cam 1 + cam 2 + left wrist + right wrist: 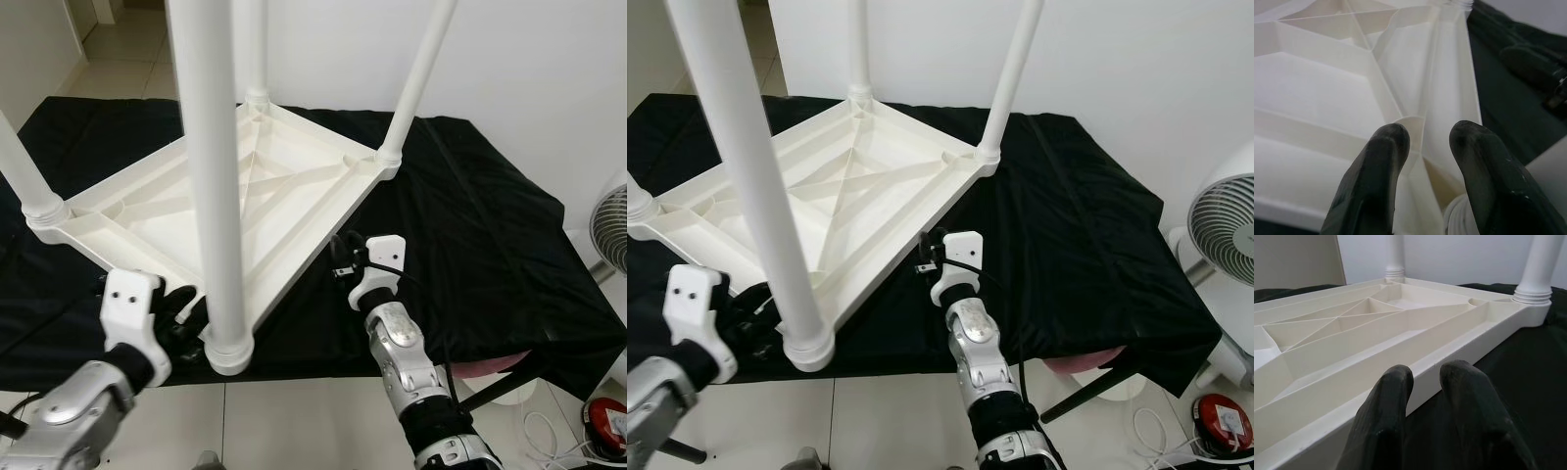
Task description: Building children table
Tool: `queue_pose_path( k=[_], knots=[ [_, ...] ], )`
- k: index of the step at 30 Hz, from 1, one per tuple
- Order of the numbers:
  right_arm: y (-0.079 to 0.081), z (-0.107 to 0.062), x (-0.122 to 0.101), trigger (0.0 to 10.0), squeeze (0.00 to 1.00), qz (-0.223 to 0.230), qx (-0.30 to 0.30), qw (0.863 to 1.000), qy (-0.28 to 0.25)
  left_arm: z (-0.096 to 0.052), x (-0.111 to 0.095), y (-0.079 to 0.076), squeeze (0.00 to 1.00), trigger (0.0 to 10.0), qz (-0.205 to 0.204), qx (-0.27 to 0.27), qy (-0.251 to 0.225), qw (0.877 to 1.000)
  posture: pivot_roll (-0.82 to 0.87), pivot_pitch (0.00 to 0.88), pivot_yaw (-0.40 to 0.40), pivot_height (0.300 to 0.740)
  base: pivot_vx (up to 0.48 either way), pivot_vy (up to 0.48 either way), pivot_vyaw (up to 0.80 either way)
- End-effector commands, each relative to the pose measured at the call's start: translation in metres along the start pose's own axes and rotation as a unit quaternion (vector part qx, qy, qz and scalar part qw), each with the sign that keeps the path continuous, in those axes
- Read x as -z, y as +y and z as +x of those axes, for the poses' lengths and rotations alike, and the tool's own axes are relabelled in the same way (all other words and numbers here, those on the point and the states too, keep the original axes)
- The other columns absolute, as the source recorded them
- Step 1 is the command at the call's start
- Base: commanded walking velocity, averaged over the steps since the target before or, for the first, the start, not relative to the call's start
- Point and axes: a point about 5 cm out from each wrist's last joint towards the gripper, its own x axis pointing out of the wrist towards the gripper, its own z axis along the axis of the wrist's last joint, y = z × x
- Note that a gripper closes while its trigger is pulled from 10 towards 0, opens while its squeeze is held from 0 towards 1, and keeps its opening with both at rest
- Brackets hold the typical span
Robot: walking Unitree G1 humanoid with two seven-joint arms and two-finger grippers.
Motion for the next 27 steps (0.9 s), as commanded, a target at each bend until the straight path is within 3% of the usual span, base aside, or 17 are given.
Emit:
queue_pose_path(
  k=[1,4,6,9,11,12,17,22,27],
  knots=[
    [-0.003,-0.002,0.001,10.0,0.00,-0.001,0.008,1.000,0.006,0.004,0.001,-0.006,0.00,10.0,0.001,0.014,0.002,1.000,0.09,0.059,-0.061,0.740,0.000,0.000,0.00],
    [-0.013,-0.008,0.000,10.0,0.00,-0.011,0.027,1.000,0.005,0.020,0.002,-0.023,0.00,10.0,-0.016,0.043,-0.010,0.999,0.04,0.057,-0.049,0.740,0.000,0.000,0.00],
    [-0.013,-0.008,0.000,10.0,0.00,-0.011,0.027,1.000,0.005,0.020,0.002,-0.023,0.00,10.0,-0.016,0.043,-0.010,0.999,0.04,0.057,-0.049,0.740,0.000,0.000,0.00],
    [-0.031,-0.016,-0.002,10.0,0.00,-0.024,0.080,0.997,0.005,0.040,0.004,-0.045,0.00,10.0,-0.031,0.078,-0.021,0.996,0.00,0.052,-0.043,0.740,0.000,0.000,0.00],
    [-0.031,-0.016,-0.002,10.0,0.00,-0.024,0.080,0.997,0.005,0.040,0.004,-0.045,0.00,10.0,-0.031,0.078,-0.021,0.996,0.00,0.052,-0.043,0.740,0.000,0.000,0.00],
    [-0.036,-0.018,-0.004,10.0,0.00,-0.028,0.100,0.995,0.004,0.050,0.002,-0.057,0.00,10.0,-0.037,0.095,-0.029,0.994,-0.02,0.047,-0.039,0.740,0.000,0.000,0.00],
    [-0.037,-0.021,-0.006,10.0,0.00,-0.030,0.102,0.994,0.003,0.056,0.002,-0.063,0.00,10.0,-0.033,0.106,-0.032,0.993,-0.03,0.040,-0.044,0.740,0.000,0.000,0.00],
    [-0.037,-0.032,-0.006,10.0,0.00,-0.032,0.088,0.996,0.005,0.059,0.006,-0.061,0.00,10.0,0.005,0.114,-0.025,0.993,-0.03,0.036,-0.049,0.740,0.000,0.000,0.00],
    [-0.038,-0.052,-0.006,10.0,0.00,-0.045,0.056,0.997,0.020,0.052,0.009,-0.048,0.00,10.0,0.059,0.154,-0.019,0.986,-0.03,0.028,-0.062,0.740,0.000,0.000,0.00]
  ],
)
